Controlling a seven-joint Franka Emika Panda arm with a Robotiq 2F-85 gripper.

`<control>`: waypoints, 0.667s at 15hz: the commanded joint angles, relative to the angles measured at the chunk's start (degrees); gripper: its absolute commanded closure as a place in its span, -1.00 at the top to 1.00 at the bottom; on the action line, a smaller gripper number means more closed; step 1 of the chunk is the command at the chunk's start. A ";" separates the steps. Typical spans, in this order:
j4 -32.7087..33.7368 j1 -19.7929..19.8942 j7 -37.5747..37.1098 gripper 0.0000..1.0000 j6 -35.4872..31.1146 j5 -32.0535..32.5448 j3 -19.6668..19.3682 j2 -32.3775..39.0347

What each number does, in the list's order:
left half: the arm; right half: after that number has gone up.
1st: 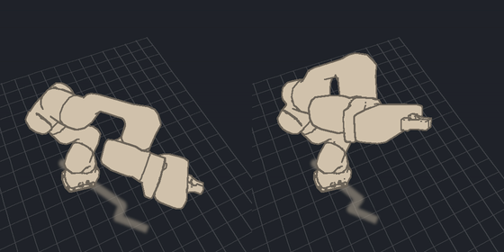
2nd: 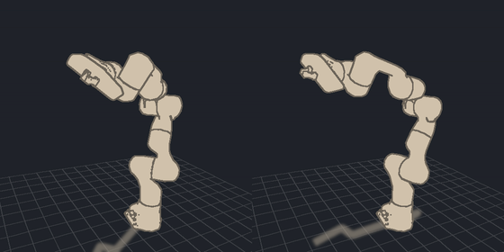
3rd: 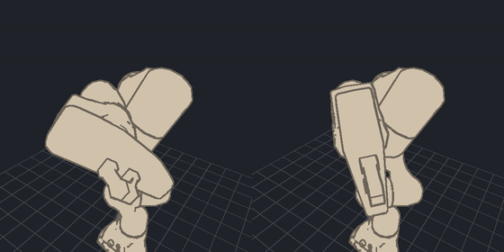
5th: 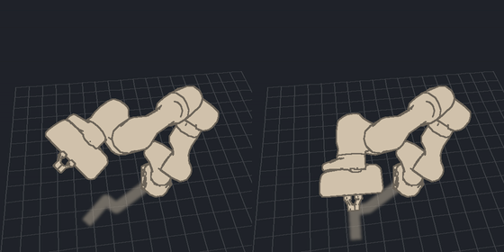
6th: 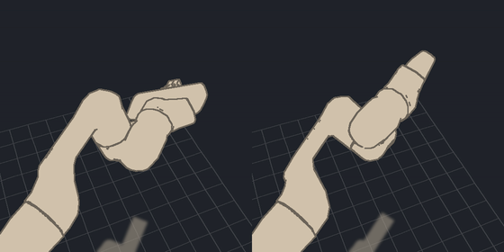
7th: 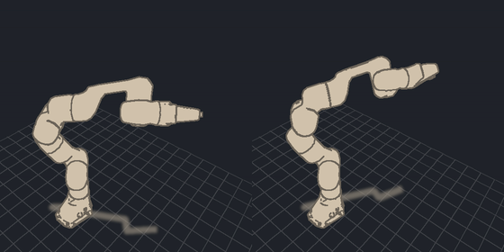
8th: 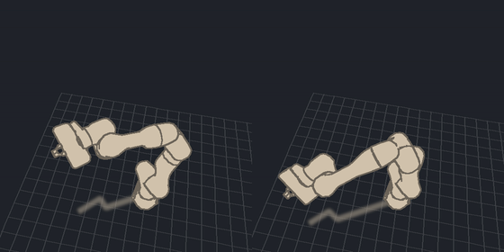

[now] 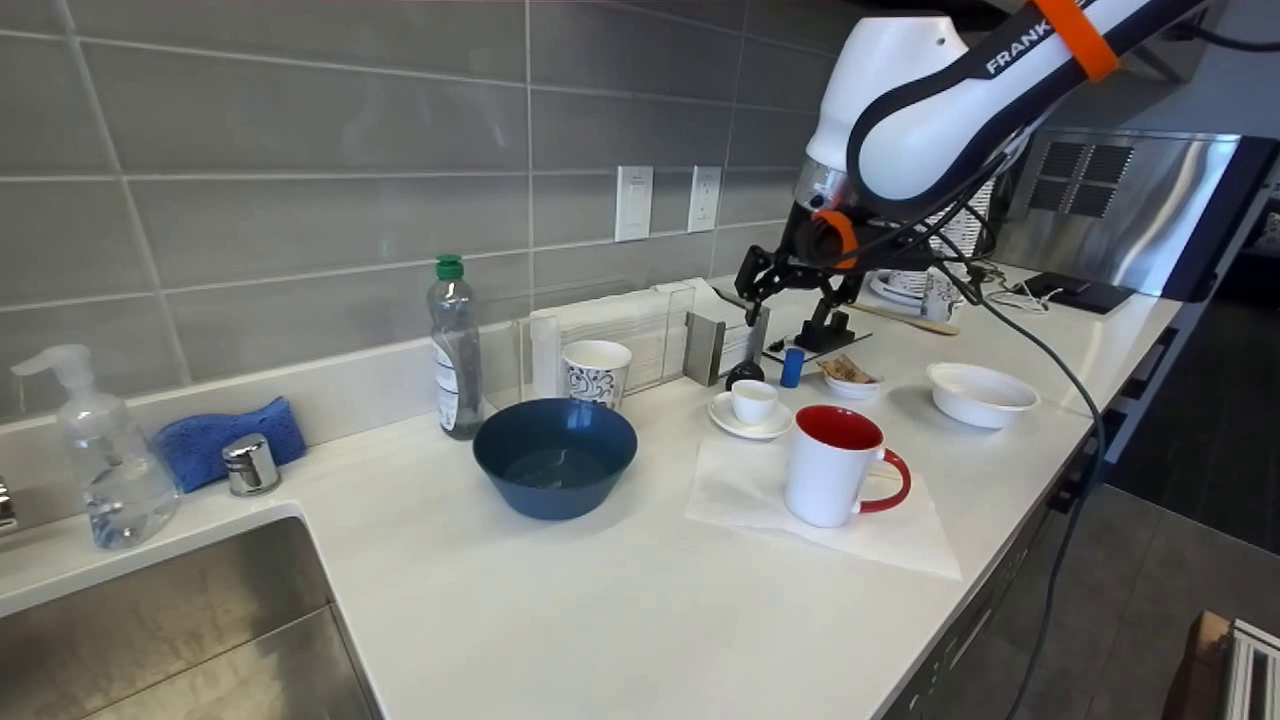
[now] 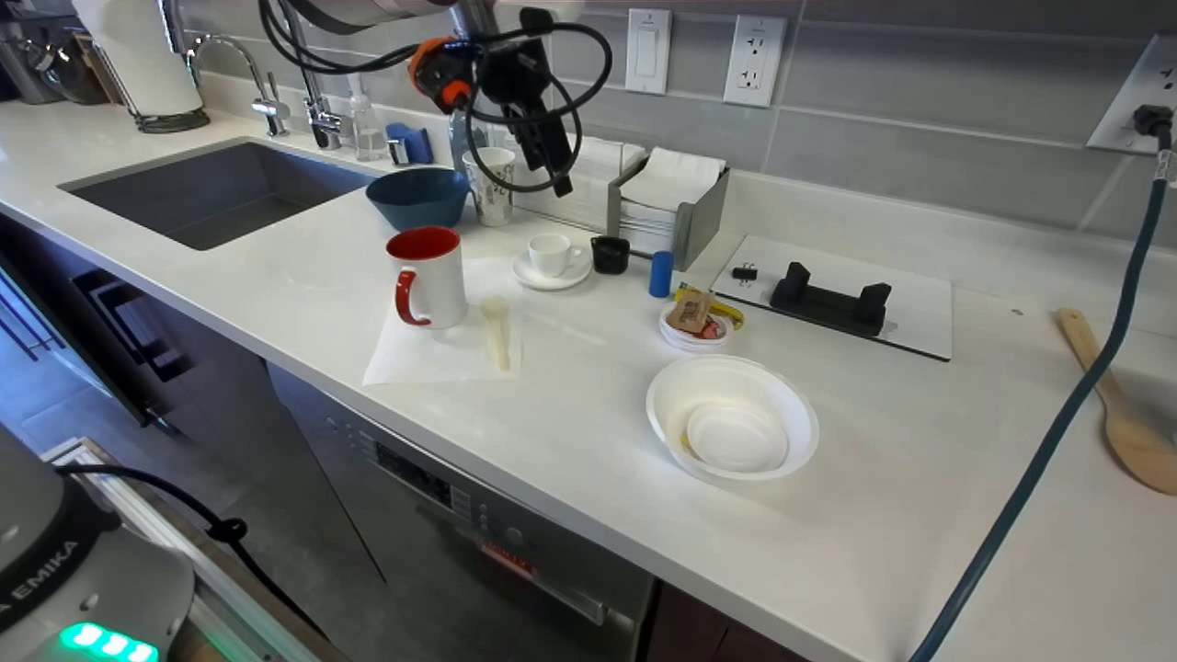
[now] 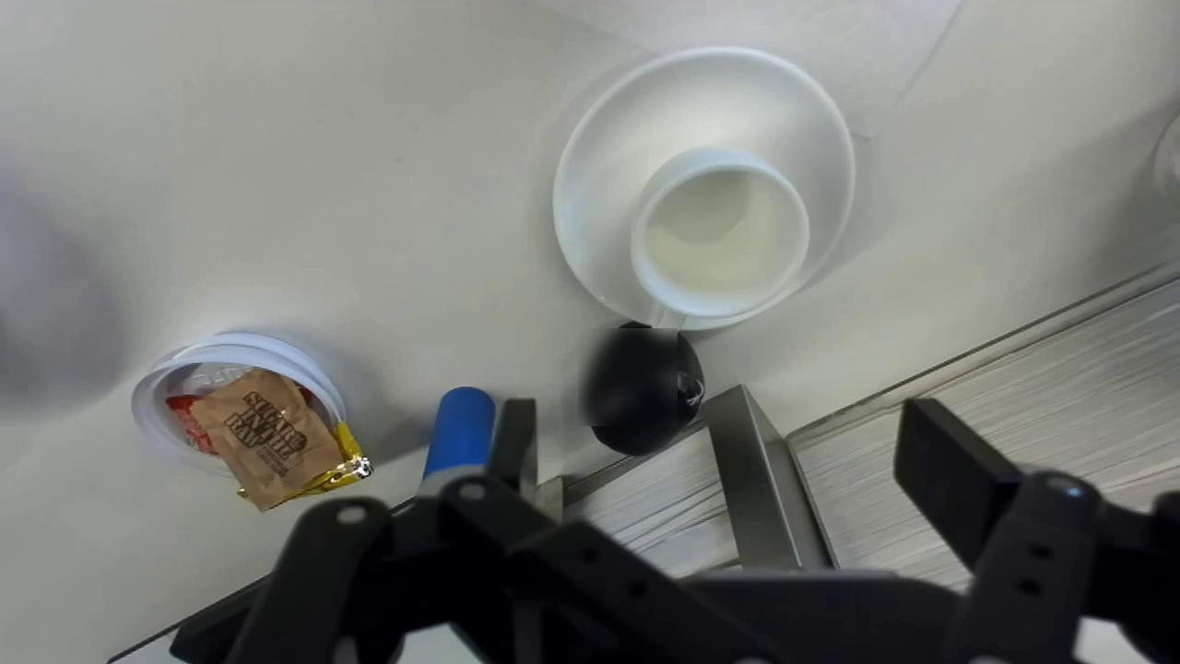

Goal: Pick up the black object from the counter and put it in the white bowl.

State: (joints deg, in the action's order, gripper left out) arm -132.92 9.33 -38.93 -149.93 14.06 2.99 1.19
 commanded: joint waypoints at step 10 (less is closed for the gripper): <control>5.08 -6.23 -12.14 1.00 -10.60 13.87 -10.91 12.23</control>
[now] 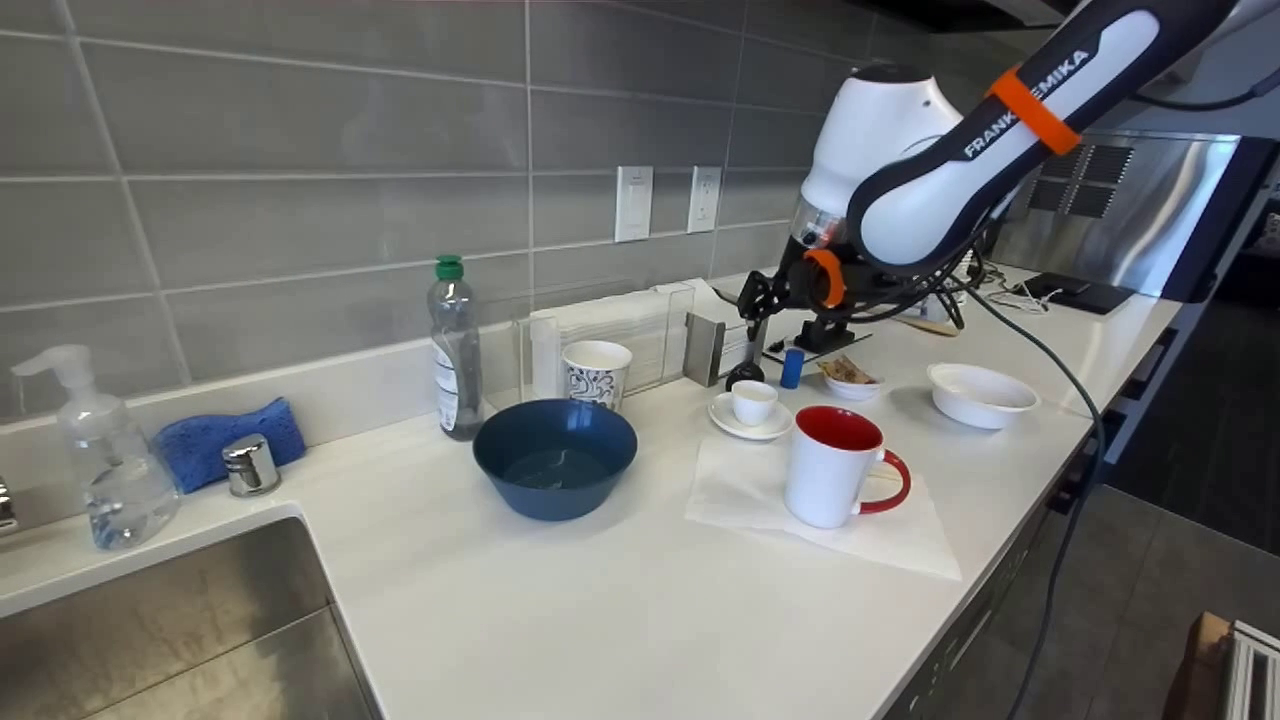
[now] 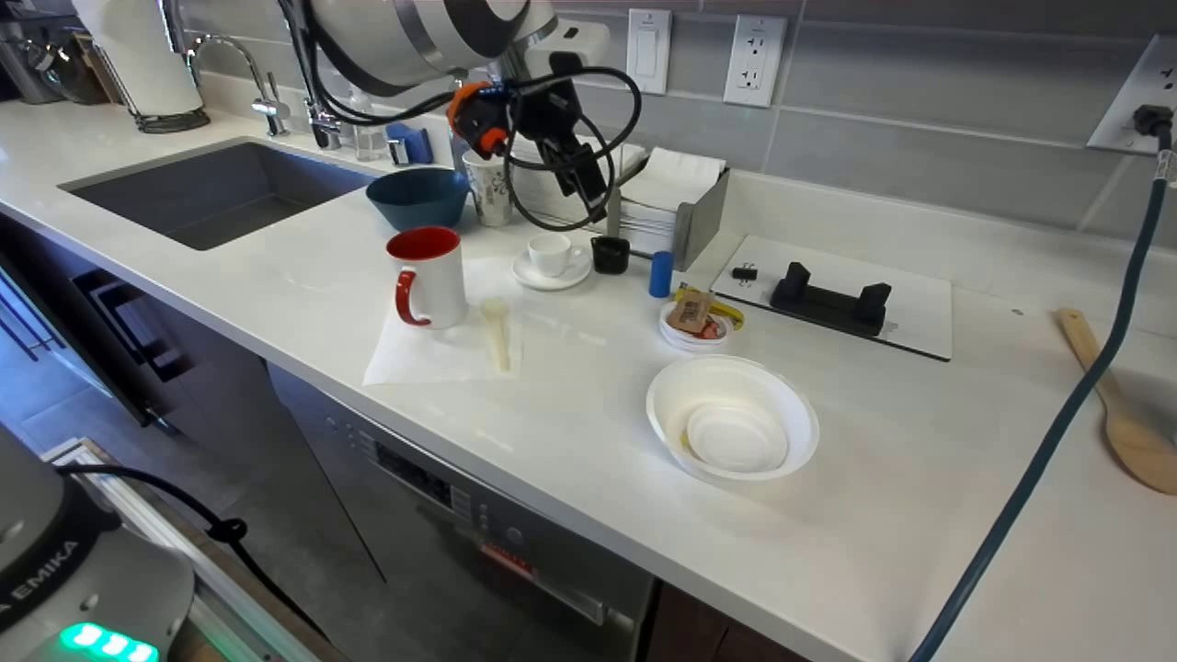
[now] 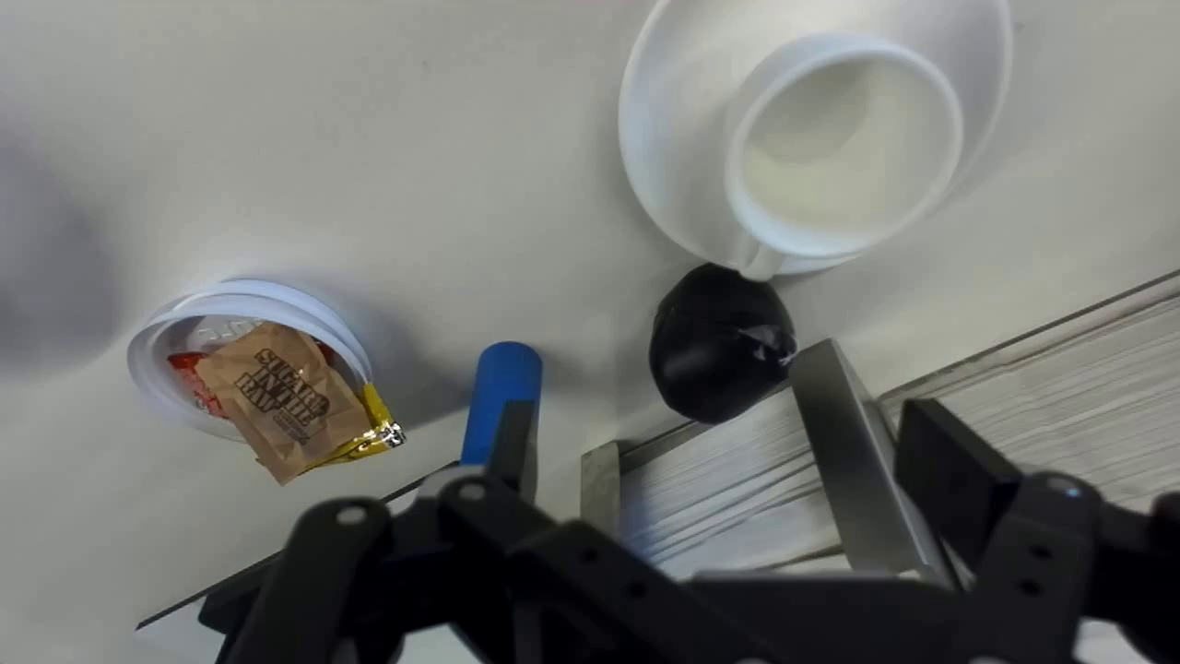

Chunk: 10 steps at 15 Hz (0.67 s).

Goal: Pick up the black object from the counter and put it in the white bowl.

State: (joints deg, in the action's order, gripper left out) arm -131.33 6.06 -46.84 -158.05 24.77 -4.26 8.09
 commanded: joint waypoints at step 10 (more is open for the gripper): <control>10.32 -13.29 -4.63 1.00 -7.19 -0.61 -13.11 16.76</control>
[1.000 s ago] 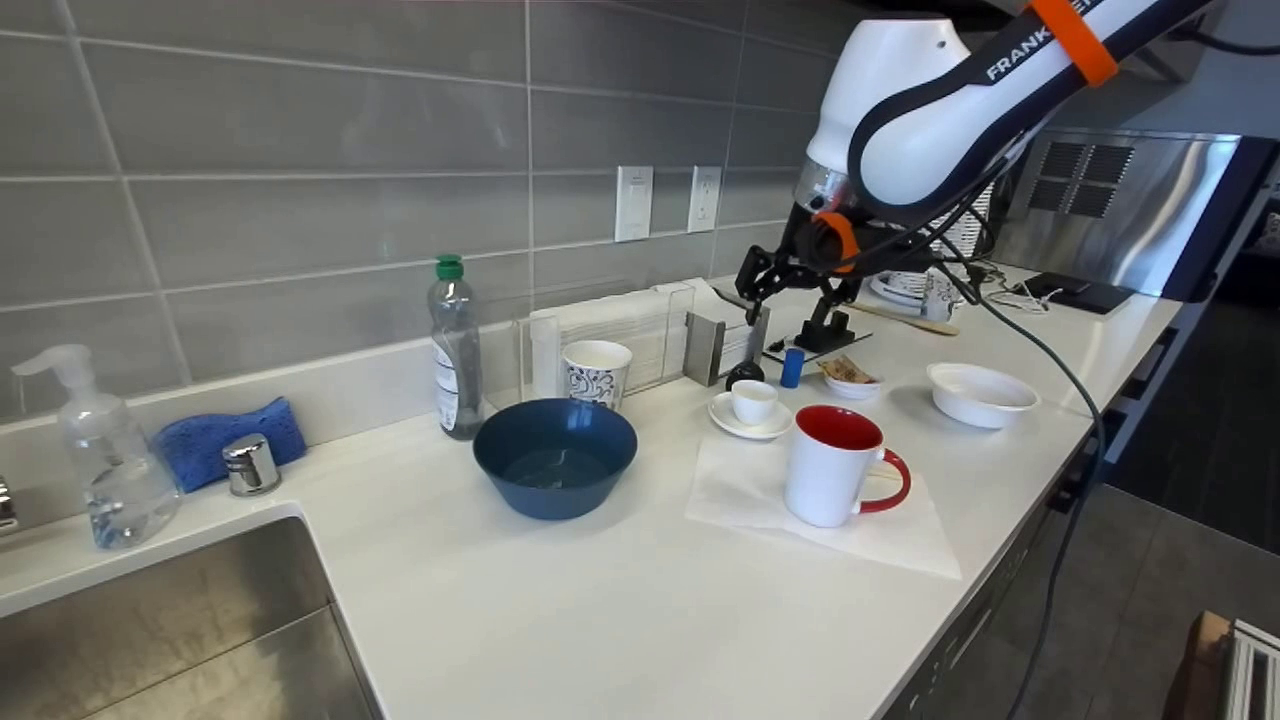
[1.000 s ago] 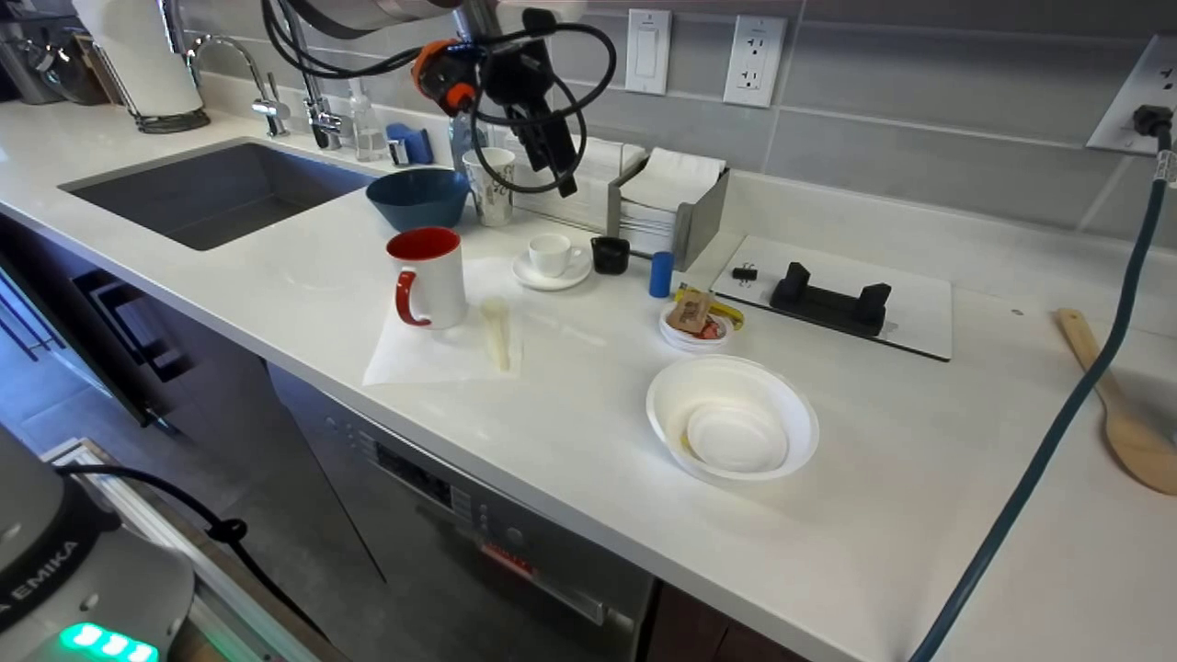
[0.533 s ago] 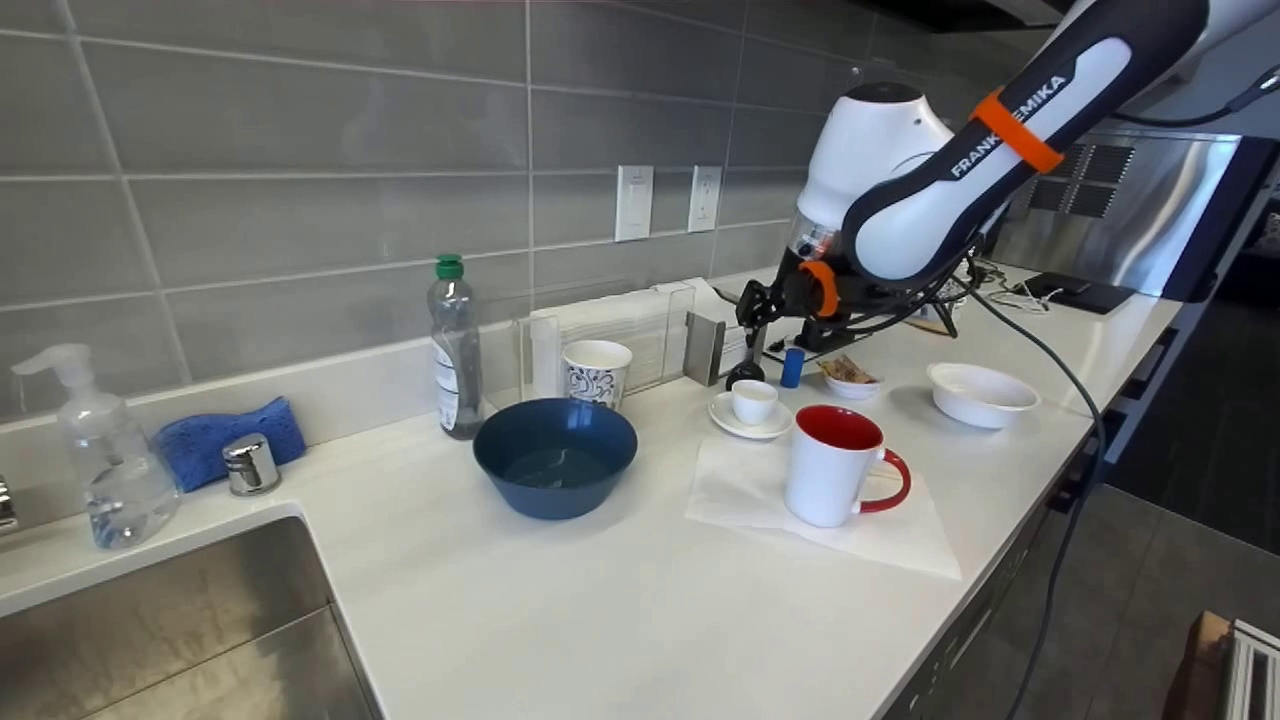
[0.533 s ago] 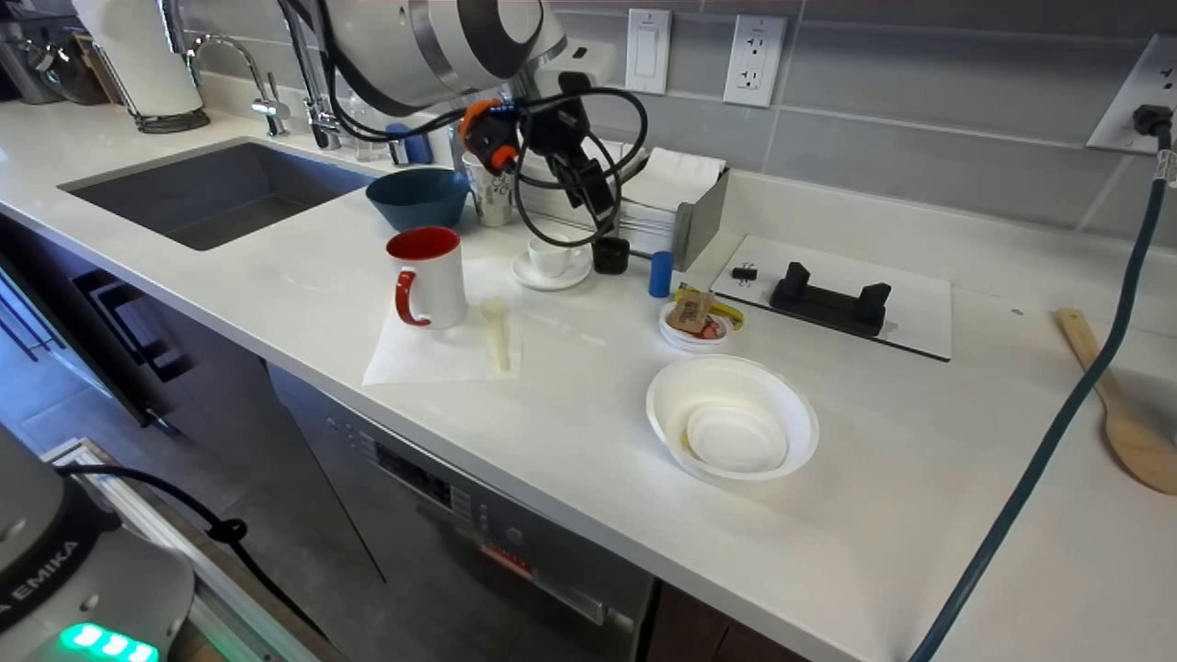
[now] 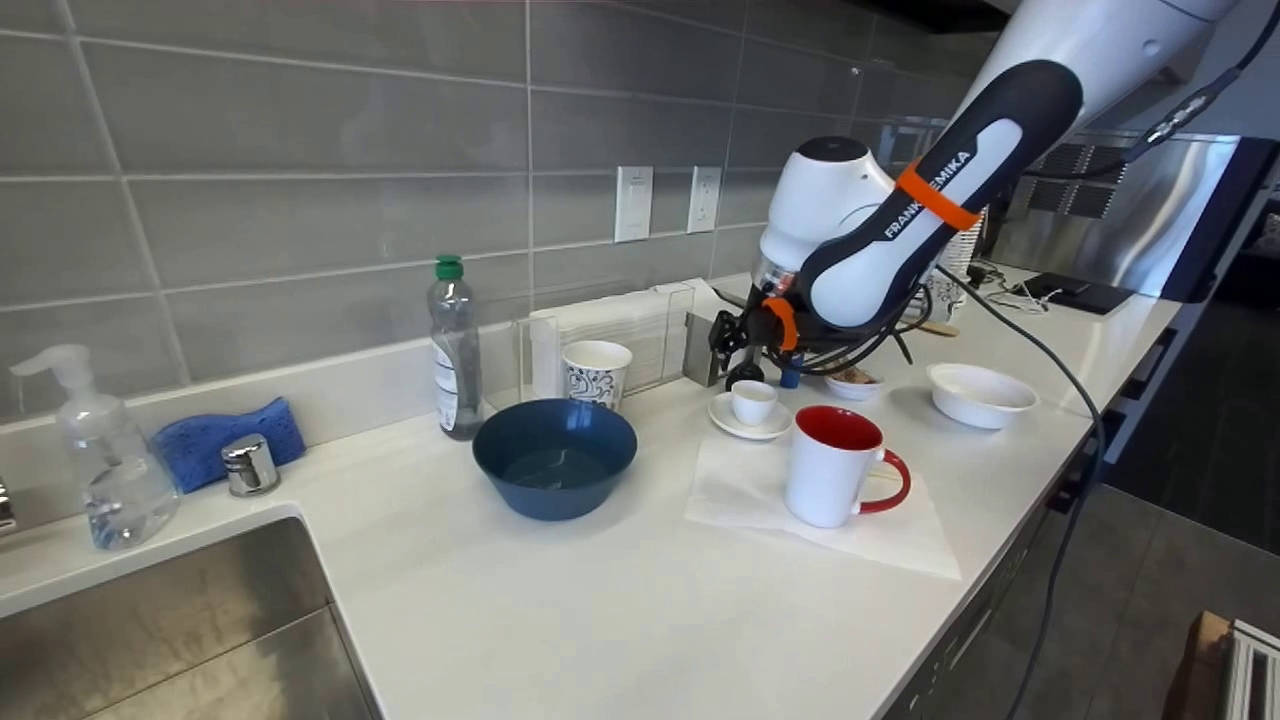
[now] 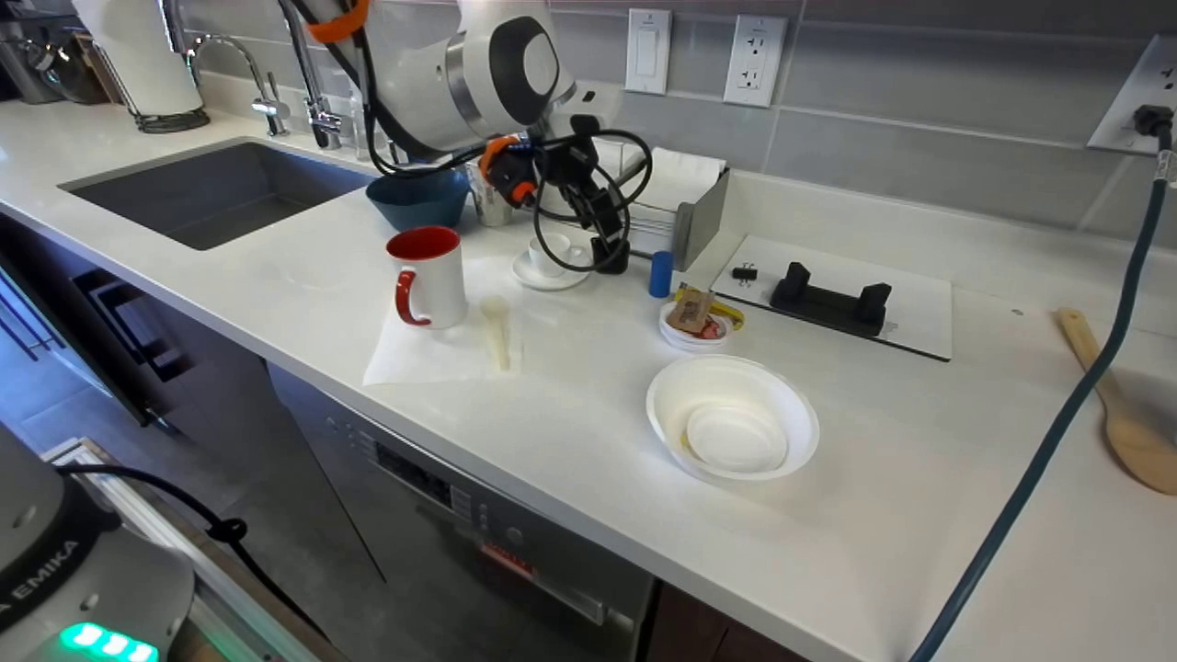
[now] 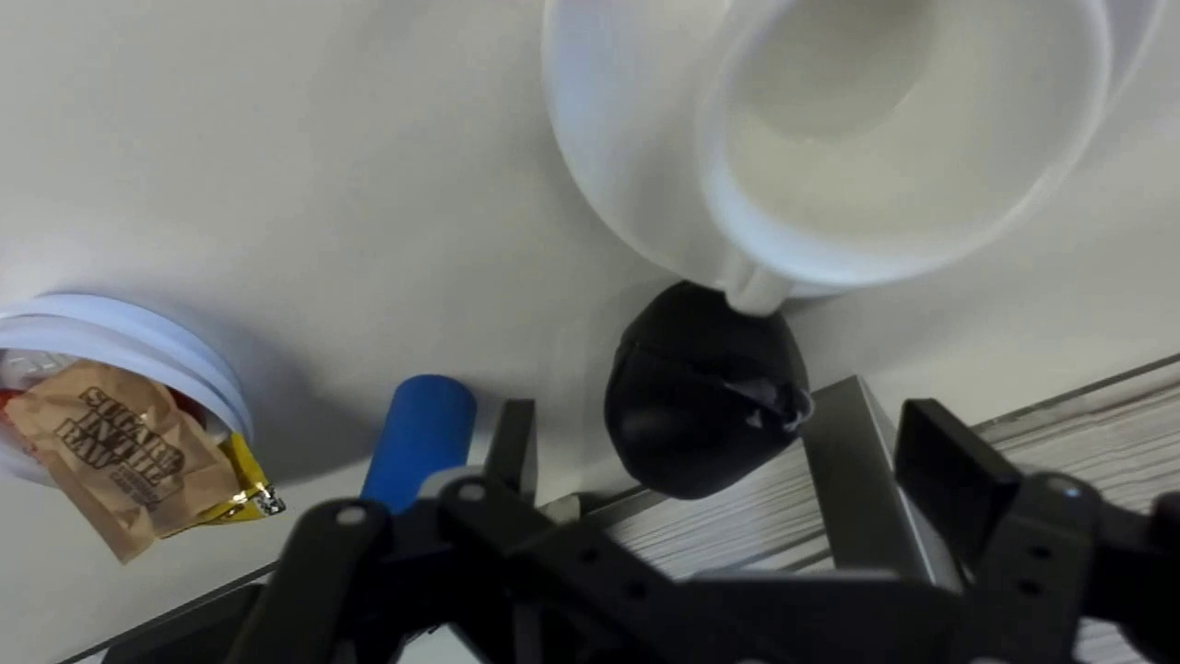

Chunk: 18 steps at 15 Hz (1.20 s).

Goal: Pick up the black object from the counter and put it in the white bowl.

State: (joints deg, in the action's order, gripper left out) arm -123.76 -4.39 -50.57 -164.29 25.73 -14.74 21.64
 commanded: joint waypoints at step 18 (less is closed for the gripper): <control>6.41 -10.09 0.29 -0.51 -1.73 -8.78 -10.20 8.79</control>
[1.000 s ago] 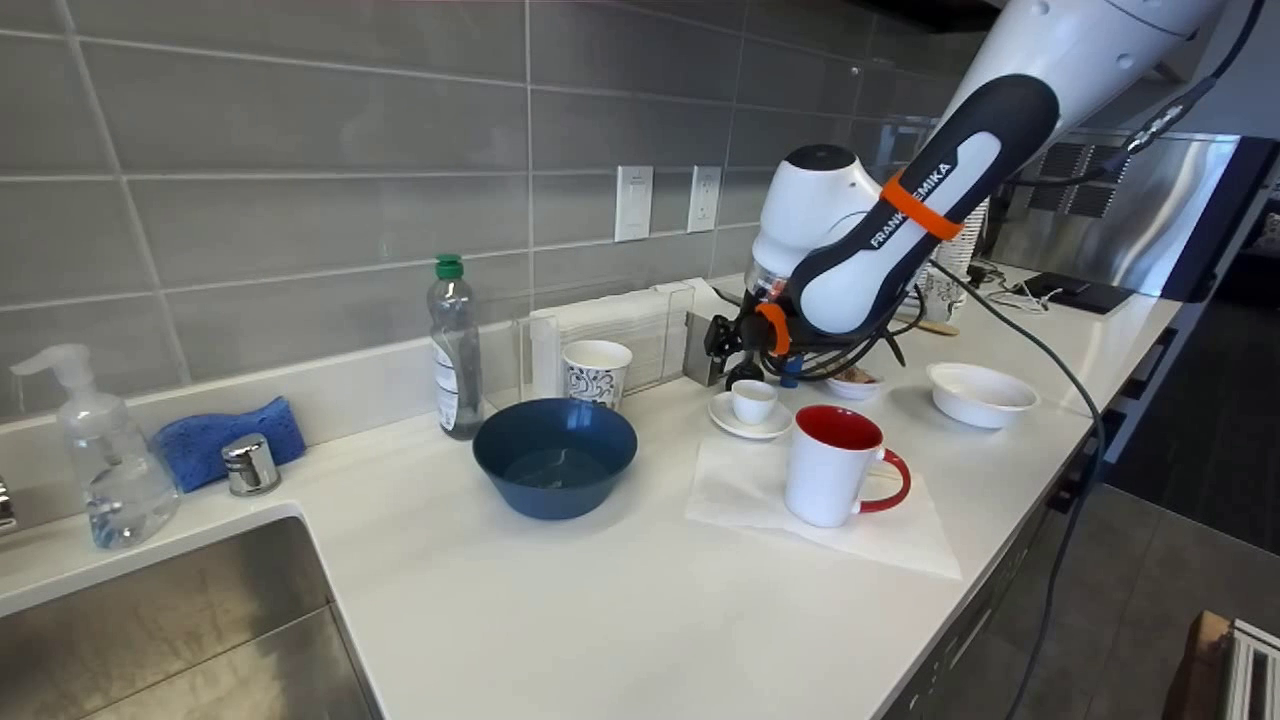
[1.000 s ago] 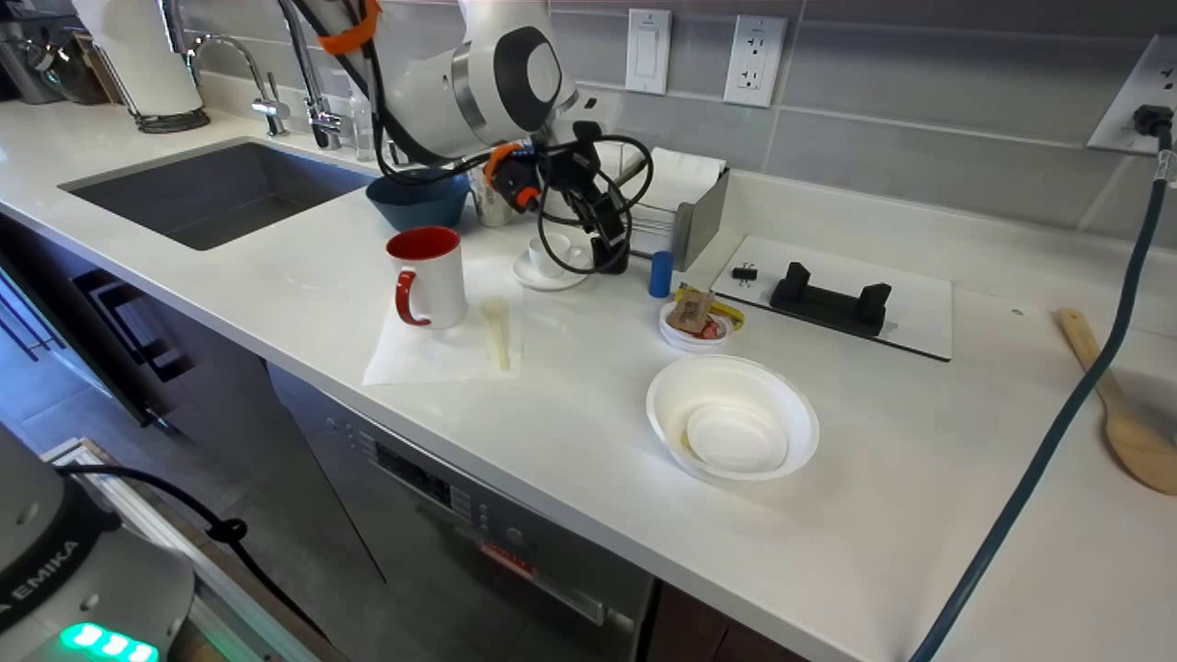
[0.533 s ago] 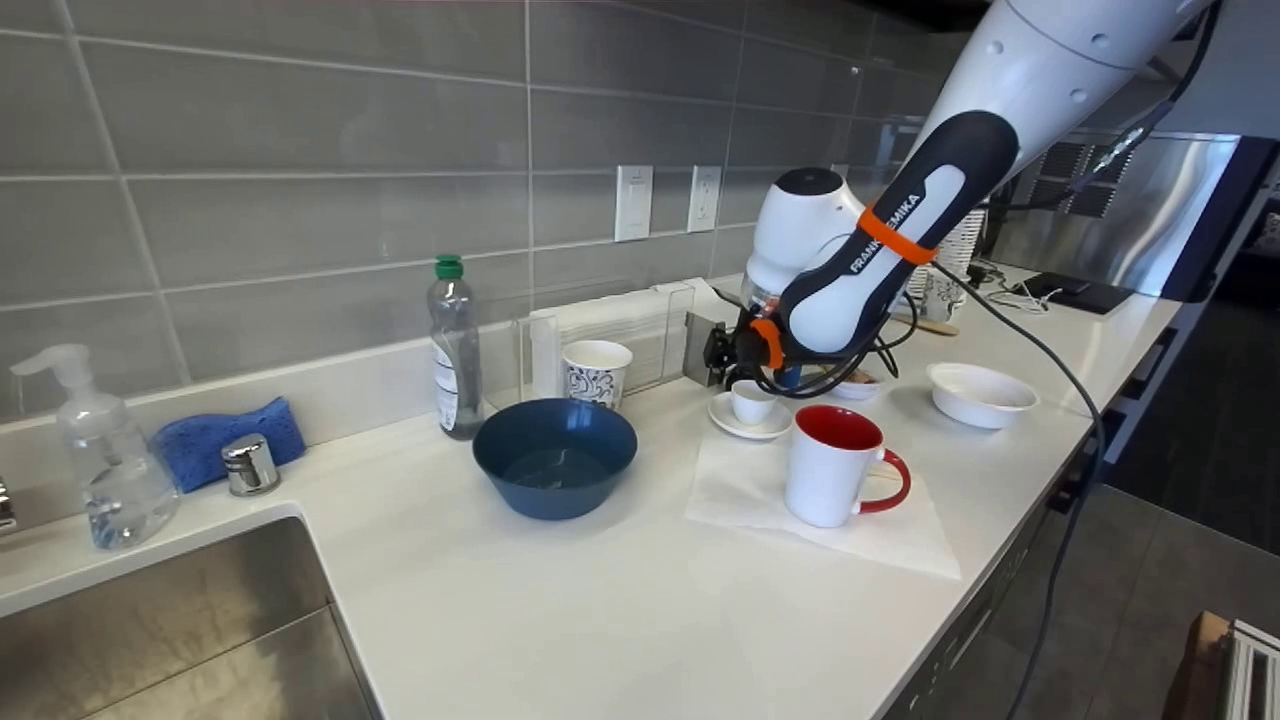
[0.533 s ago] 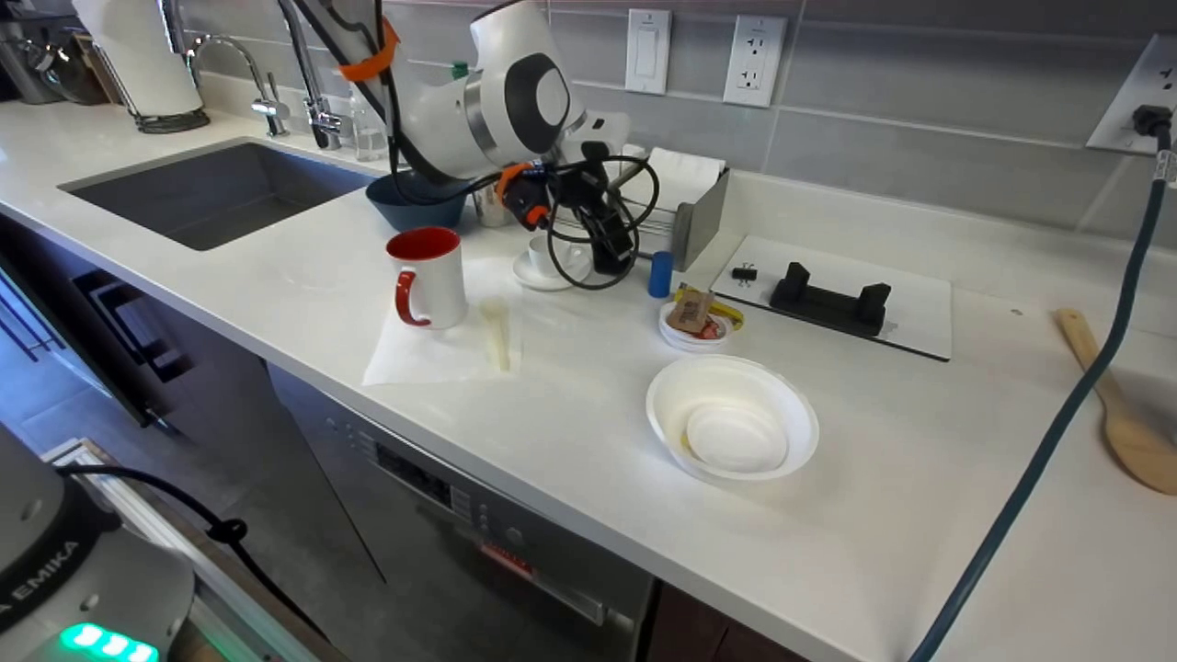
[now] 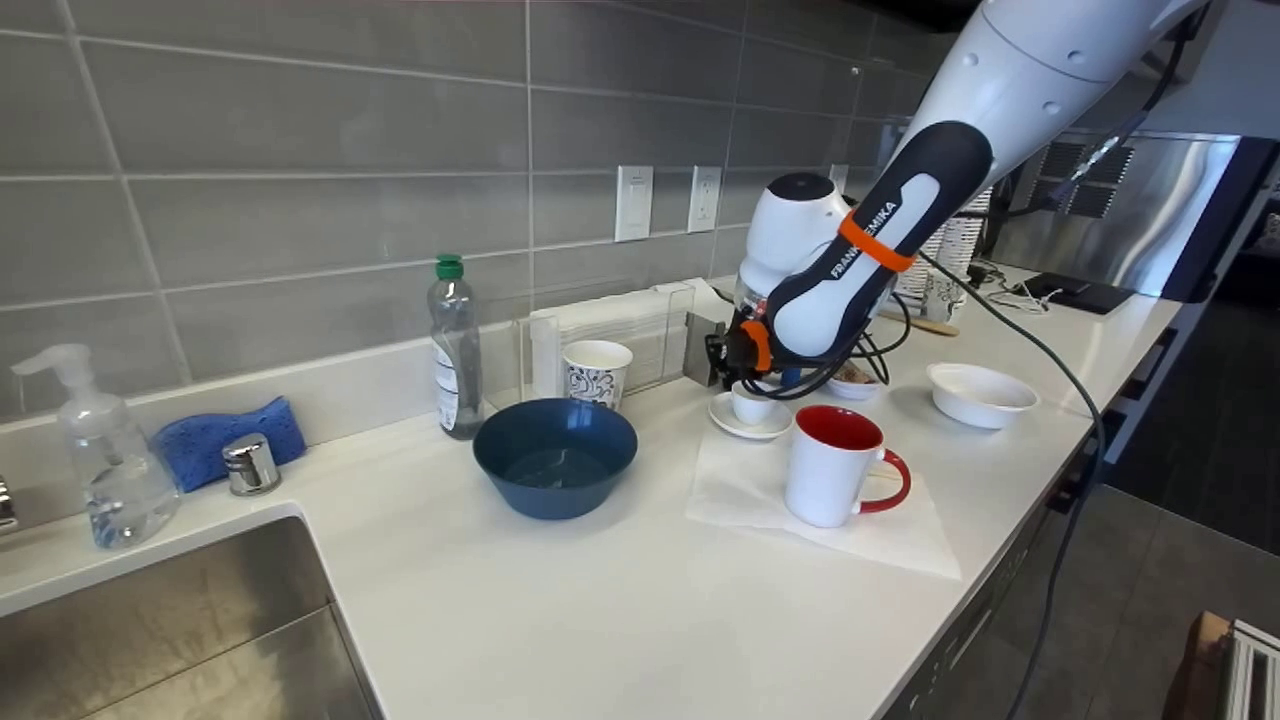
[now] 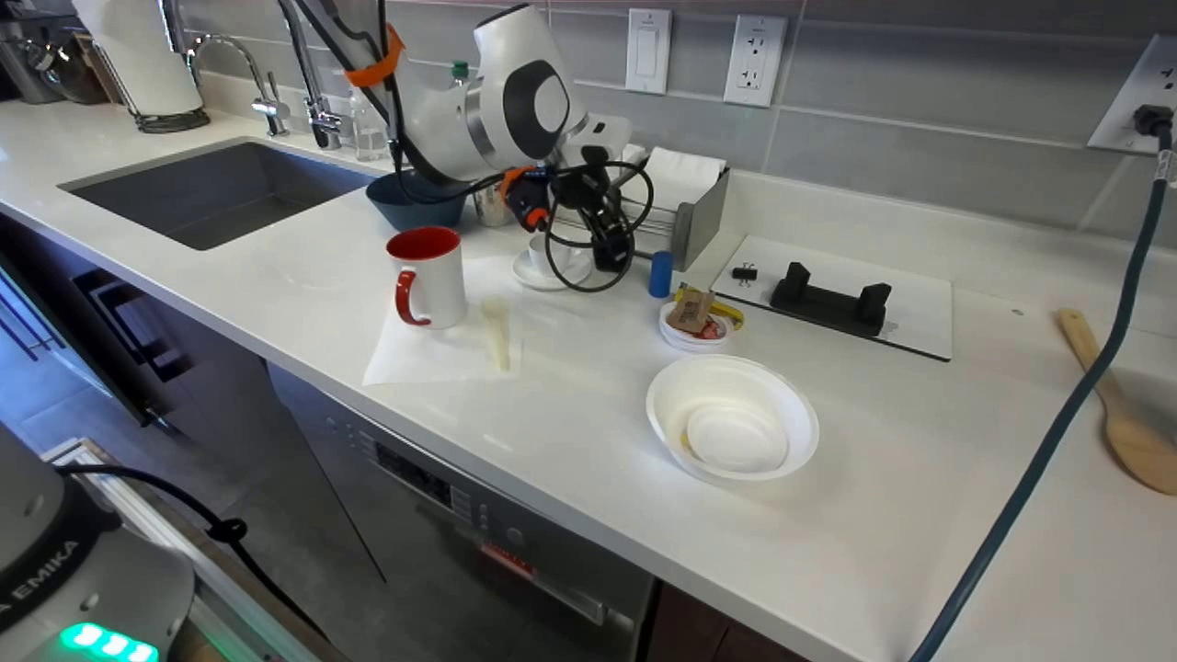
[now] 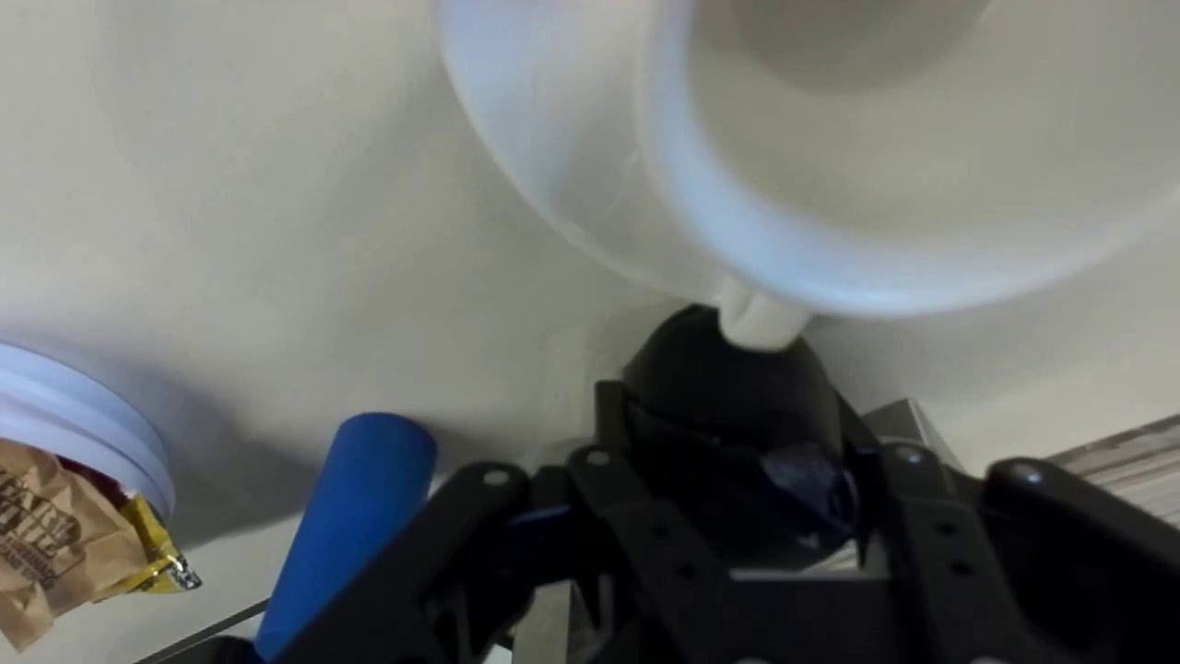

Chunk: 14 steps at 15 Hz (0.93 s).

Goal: Pick up the black object from the counter and put it in the white bowl.

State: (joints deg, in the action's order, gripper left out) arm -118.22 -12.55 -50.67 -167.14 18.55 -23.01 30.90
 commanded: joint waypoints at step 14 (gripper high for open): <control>-0.72 2.70 1.80 -0.84 17.43 1.22 1.63 -16.10</control>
State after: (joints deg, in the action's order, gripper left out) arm -117.23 -12.60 -49.02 -152.10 18.45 -23.46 18.97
